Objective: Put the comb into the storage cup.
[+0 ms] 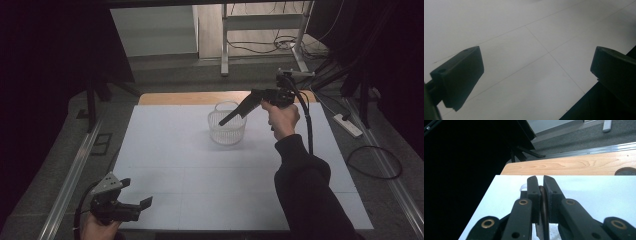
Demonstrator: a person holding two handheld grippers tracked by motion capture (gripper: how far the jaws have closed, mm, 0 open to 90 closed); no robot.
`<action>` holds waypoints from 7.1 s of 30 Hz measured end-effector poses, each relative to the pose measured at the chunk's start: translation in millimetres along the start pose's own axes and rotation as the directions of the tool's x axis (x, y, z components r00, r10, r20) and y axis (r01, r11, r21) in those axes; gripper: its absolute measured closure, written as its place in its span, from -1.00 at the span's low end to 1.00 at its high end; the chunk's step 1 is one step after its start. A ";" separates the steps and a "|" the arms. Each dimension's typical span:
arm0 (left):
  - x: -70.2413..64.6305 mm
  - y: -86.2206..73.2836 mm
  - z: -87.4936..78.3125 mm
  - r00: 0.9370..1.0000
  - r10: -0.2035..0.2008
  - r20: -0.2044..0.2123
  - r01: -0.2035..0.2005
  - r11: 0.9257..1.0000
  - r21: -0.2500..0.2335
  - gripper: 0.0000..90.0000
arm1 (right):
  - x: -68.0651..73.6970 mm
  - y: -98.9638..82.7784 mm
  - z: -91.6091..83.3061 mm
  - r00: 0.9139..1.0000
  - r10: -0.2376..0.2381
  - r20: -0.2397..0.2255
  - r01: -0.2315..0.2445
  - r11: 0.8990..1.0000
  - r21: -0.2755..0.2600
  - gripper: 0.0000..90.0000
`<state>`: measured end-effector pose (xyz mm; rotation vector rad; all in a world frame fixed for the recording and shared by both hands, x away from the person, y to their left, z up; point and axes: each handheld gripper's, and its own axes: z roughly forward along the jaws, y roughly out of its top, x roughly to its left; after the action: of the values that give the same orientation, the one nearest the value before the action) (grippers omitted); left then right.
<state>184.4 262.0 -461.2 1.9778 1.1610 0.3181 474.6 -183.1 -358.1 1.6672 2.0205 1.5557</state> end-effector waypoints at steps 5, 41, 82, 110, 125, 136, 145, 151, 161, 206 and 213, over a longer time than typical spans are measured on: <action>0.1 0.0 0.0 1.000 0.001 0.000 -0.001 1.000 0.000 -1.00 | -0.9 -4.4 6.5 1.000 0.005 -0.001 -0.005 1.000 0.005 0.87; -0.1 0.0 0.3 1.000 0.000 -0.002 0.000 1.000 0.002 -1.00 | -19.2 -31.0 39.0 0.999 0.052 -0.003 -0.052 0.998 0.034 0.86; -0.6 0.7 1.5 1.000 0.001 -0.005 -0.001 1.000 0.015 -1.00 | -43.7 -43.3 42.2 0.987 -0.040 0.157 0.029 0.997 0.076 0.24; -0.6 0.9 1.8 1.000 0.003 -0.006 -0.003 1.000 0.018 -1.00 | -33.9 -47.3 49.4 0.950 -0.216 0.227 0.182 0.970 0.163 -0.44; -0.6 1.0 1.9 1.000 0.005 -0.006 -0.005 1.000 0.019 -1.00 | -25.5 -48.1 50.4 0.937 -0.286 0.200 0.248 0.948 0.197 -0.74; -0.6 1.0 1.9 1.000 0.005 -0.005 -0.004 1.000 0.019 -1.00 | -22.4 -47.3 46.7 0.923 -0.339 0.183 0.298 0.929 0.217 -0.93; -0.5 1.0 2.0 1.000 0.000 -0.005 0.000 1.000 0.016 -1.00 | -15.9 -46.9 40.5 0.897 -0.408 0.171 0.370 0.903 0.217 -1.00; 0.1 0.9 1.9 1.000 -0.003 0.000 0.003 1.000 0.014 -1.00 | -13.1 -49.5 38.0 0.878 -0.447 0.169 0.402 0.882 0.246 -1.00; 0.3 1.0 1.9 1.000 -0.003 0.002 0.003 1.000 0.014 -1.00 | -13.8 -54.0 30.7 0.880 -0.450 0.153 0.411 0.882 0.231 -1.00; 3.0 1.5 1.8 1.000 -0.022 0.011 0.022 1.000 0.012 -1.00 | -14.0 -78.9 -0.9 0.879 -0.469 0.090 0.444 0.872 0.208 -1.00; 2.5 1.8 2.5 1.000 -0.023 0.007 0.023 1.000 0.015 -1.00 | -14.3 -81.7 -7.8 0.878 -0.470 0.085 0.444 0.869 0.216 -1.00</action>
<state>188.3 262.3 -461.9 1.9749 1.1839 0.2907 420.3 -189.3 -420.9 1.1693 2.3259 1.0873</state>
